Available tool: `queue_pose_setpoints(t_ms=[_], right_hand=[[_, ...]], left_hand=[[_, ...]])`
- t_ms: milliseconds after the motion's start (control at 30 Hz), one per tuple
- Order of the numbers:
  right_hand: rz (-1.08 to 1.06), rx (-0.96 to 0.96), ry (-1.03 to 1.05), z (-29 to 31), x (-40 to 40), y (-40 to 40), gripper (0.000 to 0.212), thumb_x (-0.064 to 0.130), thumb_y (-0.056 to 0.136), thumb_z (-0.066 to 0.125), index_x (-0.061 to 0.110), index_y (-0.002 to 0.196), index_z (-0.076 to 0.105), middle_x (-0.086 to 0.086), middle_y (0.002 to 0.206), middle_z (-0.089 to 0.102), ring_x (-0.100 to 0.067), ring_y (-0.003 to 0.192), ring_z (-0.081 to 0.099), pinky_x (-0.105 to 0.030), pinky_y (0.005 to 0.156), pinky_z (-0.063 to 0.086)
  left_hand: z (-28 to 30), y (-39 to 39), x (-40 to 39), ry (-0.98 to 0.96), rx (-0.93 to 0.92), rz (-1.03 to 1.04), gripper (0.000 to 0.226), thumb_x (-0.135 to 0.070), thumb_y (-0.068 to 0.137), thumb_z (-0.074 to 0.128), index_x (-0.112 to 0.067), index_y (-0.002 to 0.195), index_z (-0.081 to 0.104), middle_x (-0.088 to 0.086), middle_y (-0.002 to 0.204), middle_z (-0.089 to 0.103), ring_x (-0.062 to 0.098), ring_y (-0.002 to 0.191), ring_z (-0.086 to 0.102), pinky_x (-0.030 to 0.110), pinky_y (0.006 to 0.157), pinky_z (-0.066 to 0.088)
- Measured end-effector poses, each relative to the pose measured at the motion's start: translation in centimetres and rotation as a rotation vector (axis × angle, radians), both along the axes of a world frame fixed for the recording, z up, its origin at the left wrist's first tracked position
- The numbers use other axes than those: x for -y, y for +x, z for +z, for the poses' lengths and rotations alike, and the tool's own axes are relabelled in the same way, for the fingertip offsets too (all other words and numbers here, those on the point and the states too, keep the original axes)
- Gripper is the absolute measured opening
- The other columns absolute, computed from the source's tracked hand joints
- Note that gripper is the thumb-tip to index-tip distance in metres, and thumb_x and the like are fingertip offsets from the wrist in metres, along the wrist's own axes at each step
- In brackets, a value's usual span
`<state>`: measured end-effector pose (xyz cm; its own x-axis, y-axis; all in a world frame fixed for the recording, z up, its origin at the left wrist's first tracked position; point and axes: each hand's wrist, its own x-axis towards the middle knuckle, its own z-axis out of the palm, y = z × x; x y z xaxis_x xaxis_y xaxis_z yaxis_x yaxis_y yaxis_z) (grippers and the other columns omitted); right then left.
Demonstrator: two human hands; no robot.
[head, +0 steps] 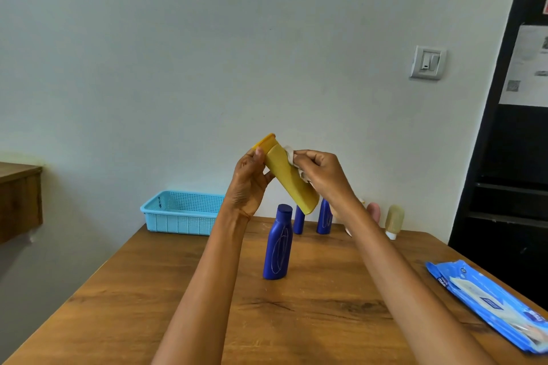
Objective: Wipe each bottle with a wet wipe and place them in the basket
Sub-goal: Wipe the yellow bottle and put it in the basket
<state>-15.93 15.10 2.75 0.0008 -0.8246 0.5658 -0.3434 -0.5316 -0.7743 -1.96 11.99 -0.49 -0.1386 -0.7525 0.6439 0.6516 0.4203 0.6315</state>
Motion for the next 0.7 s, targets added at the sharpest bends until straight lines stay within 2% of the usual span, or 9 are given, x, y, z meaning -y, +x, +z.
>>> queue_pose_setpoints(t_ms=[67, 200, 267, 333, 367, 433, 533, 600, 700], right_hand=[[-0.008, -0.030, 0.043, -0.6, 0.0, -0.7, 0.015, 0.022, 0.091, 0.058, 0.016, 0.096, 0.071, 0.003, 0.079, 0.065, -0.010, 0.075, 0.057, -0.022, 0.067, 0.045], [-0.009, -0.035, 0.141, -2.0, -0.2, -2.2, 0.019, 0.022, 0.092, 0.056, 0.011, 0.088, 0.071, 0.000, 0.074, 0.064, -0.008, 0.067, 0.057, -0.010, 0.057, 0.047], [0.015, 0.064, 0.183, -2.7, -0.1, -2.7, 0.024, 0.022, 0.092, 0.057, 0.004, 0.086, 0.071, -0.006, 0.074, 0.064, -0.016, 0.072, 0.060, -0.018, 0.069, 0.053], [0.018, 0.222, 0.233, -3.5, 0.2, -2.8, 0.024, 0.024, 0.091, 0.058, 0.004, 0.090, 0.072, -0.013, 0.086, 0.069, -0.025, 0.085, 0.065, -0.034, 0.086, 0.056], [0.003, 0.291, 0.258, -3.8, 0.3, -2.7, 0.022, 0.025, 0.091, 0.059, 0.007, 0.090, 0.071, -0.014, 0.092, 0.070, -0.027, 0.092, 0.066, -0.038, 0.091, 0.054], [-0.041, 0.393, 0.305, -4.3, 0.3, -2.3, 0.018, 0.026, 0.092, 0.058, 0.013, 0.088, 0.069, -0.012, 0.097, 0.070, -0.024, 0.097, 0.065, -0.037, 0.094, 0.051], [-0.095, 0.430, 0.330, -4.3, 0.3, -2.3, 0.021, 0.030, 0.092, 0.057, 0.012, 0.096, 0.066, -0.006, 0.092, 0.065, -0.014, 0.084, 0.060, -0.032, 0.085, 0.050], [-0.116, 0.425, 0.341, -4.2, 0.3, -2.6, 0.021, 0.032, 0.092, 0.058, 0.013, 0.097, 0.064, -0.006, 0.090, 0.063, -0.014, 0.083, 0.059, -0.031, 0.082, 0.050], [-0.121, 0.403, 0.308, -3.8, 0.3, -3.3, 0.017, 0.032, 0.090, 0.060, 0.016, 0.086, 0.064, -0.005, 0.084, 0.064, -0.017, 0.084, 0.060, -0.029, 0.076, 0.049]], left_hand=[[-0.1, 0.1, 0.1, 0.008, -0.036, 0.015, 0.085, -0.057, 0.046, 0.086, -0.014, 0.115, 0.059, -0.005, 0.100, 0.072, 0.010, 0.093, 0.067, 0.028, 0.080, 0.055], [-0.5, 0.5, 0.5, 0.034, -0.098, 0.027, 0.086, -0.057, 0.045, 0.086, -0.014, 0.114, 0.060, -0.006, 0.102, 0.071, 0.008, 0.091, 0.066, 0.027, 0.076, 0.056], [-0.4, 0.4, 0.6, 0.045, -0.114, 0.047, 0.084, -0.057, 0.044, 0.086, -0.015, 0.112, 0.061, -0.005, 0.103, 0.071, 0.009, 0.092, 0.066, 0.027, 0.075, 0.056], [-0.1, 0.0, 0.5, 0.043, -0.100, 0.095, 0.081, -0.058, 0.045, 0.085, -0.017, 0.111, 0.062, -0.004, 0.106, 0.071, 0.009, 0.095, 0.064, 0.027, 0.075, 0.055], [0.0, -0.3, 0.5, 0.036, -0.085, 0.123, 0.078, -0.057, 0.048, 0.085, -0.018, 0.111, 0.062, -0.004, 0.108, 0.070, 0.010, 0.097, 0.063, 0.027, 0.075, 0.055], [0.2, -1.0, 0.2, 0.027, -0.045, 0.185, 0.060, -0.047, 0.065, 0.079, -0.017, 0.114, 0.061, -0.003, 0.111, 0.067, 0.011, 0.102, 0.060, 0.026, 0.073, 0.054], [0.5, -2.0, 0.0, 0.038, -0.001, 0.276, 0.032, -0.019, 0.091, 0.058, -0.012, 0.122, 0.055, -0.003, 0.110, 0.064, 0.009, 0.101, 0.059, 0.023, 0.072, 0.053], [0.7, -2.4, -0.1, 0.027, 0.022, 0.324, 0.030, -0.013, 0.093, 0.052, -0.012, 0.123, 0.054, -0.004, 0.108, 0.063, 0.007, 0.099, 0.060, 0.025, 0.076, 0.054], [1.1, -2.8, -0.3, 0.004, 0.035, 0.373, 0.029, -0.013, 0.092, 0.055, -0.016, 0.121, 0.054, -0.005, 0.104, 0.064, 0.007, 0.097, 0.062, 0.028, 0.081, 0.055]])
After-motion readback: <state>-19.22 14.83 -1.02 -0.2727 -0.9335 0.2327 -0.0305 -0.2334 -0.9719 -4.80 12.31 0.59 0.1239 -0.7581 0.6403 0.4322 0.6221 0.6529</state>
